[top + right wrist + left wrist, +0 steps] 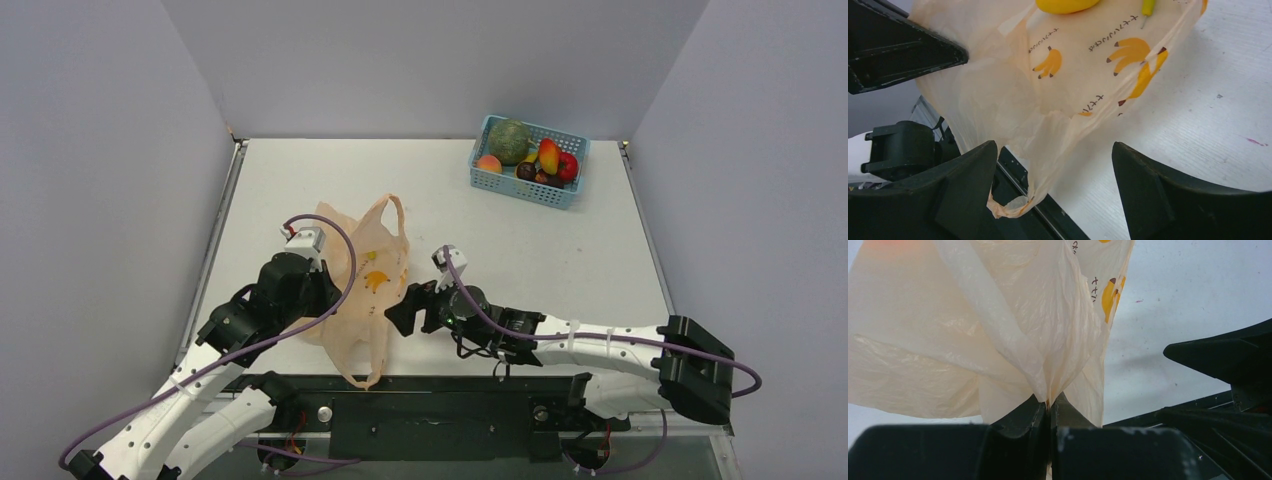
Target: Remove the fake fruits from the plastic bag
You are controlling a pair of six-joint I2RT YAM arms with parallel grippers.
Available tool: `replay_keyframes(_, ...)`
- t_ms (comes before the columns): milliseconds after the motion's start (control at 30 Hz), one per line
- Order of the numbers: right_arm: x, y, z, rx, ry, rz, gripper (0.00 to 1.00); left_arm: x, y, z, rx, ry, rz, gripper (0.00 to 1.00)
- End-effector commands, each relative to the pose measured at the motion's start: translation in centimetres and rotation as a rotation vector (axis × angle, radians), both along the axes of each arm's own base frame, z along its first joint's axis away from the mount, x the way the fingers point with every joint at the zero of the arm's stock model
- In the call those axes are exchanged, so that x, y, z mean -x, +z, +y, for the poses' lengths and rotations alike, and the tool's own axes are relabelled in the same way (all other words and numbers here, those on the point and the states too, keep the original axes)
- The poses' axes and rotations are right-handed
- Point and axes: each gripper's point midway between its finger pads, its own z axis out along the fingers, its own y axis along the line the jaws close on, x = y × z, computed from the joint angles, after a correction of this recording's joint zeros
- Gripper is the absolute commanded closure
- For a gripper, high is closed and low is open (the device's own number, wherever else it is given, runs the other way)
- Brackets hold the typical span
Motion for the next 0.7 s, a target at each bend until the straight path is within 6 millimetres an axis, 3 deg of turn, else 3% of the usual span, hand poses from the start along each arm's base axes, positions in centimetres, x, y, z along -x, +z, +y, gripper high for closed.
replay_keyframes(0, -1.0, 4.2, 3.7, -0.128, -0.001, -0.062, 0.28, -0.4, 1.4, -0.3, 0.025, 0.005, -0.035, 1.0)
replay_keyframes(167, -2.3, 3.2, 5.5, -0.101, -0.032, -0.062, 0.49, -0.3, 1.5, -0.3, 0.03, 0.004, -0.038, 1.0)
replay_keyframes(333, -3.1, 2.6, 7.1, -0.101, -0.036, -0.068, 0.58, -0.3, 1.4, -1.4, 0.033, -0.046, -0.005, 1.0)
replay_keyframes(433, -3.8, 1.2, 8.3, -0.084, -0.039, -0.06, 0.61, -0.7, 2.2, -2.3, 0.054, -0.065, 0.006, 1.0)
replay_keyframes(533, -4.4, 0.1, 9.0, -0.102, -0.042, -0.037, 0.62, -1.5, 3.7, -4.5, 0.118, -0.107, 0.017, 1.0)
replay_keyframes(633, -5.4, -1.4, 9.1, -0.141, -0.072, 0.008, 0.63, -2.3, 7.0, -7.4, 0.216, -0.181, 0.009, 1.0)
replay_keyframes(667, -5.5, -1.9, 9.1, -0.15, -0.08, 0.03, 0.63, -2.8, 6.9, -8.4, 0.228, -0.193, 0.04, 1.0)
